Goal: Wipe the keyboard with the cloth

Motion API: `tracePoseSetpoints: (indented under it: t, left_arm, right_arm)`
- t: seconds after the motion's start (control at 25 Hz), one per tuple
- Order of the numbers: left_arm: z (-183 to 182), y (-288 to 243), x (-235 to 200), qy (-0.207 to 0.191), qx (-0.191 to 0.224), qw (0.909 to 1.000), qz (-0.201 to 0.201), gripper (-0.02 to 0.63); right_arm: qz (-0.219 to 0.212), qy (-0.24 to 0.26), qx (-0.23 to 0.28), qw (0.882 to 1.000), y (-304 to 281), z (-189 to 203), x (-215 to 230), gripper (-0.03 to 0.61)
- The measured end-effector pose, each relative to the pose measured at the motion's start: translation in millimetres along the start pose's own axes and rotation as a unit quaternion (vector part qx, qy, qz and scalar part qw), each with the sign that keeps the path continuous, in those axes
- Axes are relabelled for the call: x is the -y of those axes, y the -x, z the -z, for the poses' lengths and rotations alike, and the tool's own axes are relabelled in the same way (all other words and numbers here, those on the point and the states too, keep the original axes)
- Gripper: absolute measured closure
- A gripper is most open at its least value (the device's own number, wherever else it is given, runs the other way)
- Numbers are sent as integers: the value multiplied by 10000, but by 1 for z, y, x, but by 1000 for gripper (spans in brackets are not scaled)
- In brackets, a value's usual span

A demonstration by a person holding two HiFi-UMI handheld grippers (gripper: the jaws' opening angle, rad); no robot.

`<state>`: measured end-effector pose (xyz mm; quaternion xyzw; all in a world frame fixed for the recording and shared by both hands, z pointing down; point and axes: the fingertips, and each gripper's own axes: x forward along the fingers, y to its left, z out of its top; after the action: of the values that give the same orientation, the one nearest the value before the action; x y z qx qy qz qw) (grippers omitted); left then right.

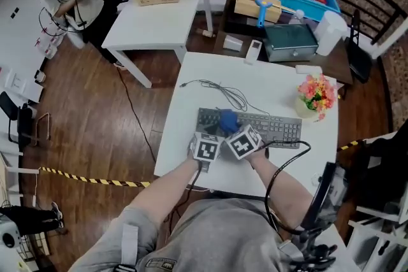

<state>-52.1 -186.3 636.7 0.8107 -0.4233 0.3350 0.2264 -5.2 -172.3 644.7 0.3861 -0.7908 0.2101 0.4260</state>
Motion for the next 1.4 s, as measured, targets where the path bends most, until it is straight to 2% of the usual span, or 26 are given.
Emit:
tracePoseSetpoints:
  t: [0.24, 0.44, 0.64, 0.76, 0.92, 1.04, 1.2, 1.4]
  left_arm:
    - [-30, -38, 108, -579, 29, 9959, 696, 620]
    - [-48, -54, 184, -997, 65, 9875, 1220, 620]
    - [-61, -64, 231, -1243, 157, 9806, 1507, 620]
    - [-64, -67, 241, -1304, 177, 9791, 1554, 620]
    - [-63, -65, 230, -1232, 166, 9813, 1469, 620]
    - [-63, -57, 199, -1012, 259, 9867, 1246, 620]
    - [-49, -40, 135, -484, 271, 9947, 870, 620]
    - [-11, -5, 30, 102, 238, 9996, 92, 620]
  right_arm:
    - [571, -616, -97, 9964, 45, 75, 77, 468]
    - [1090, -1172, -249, 9868, 86, 135, 133, 469]
    - [1461, -1628, -426, 9749, 118, 186, 173, 469]
    - [1532, -1688, -464, 9726, 125, 197, 179, 469]
    - [1445, -1551, -426, 9763, 119, 183, 169, 469]
    - [1217, -1309, -234, 9836, 107, 149, 147, 469]
    - [779, -844, -27, 9934, 77, 93, 99, 469]
    - [76, -173, 97, 9998, 28, 26, 20, 469]
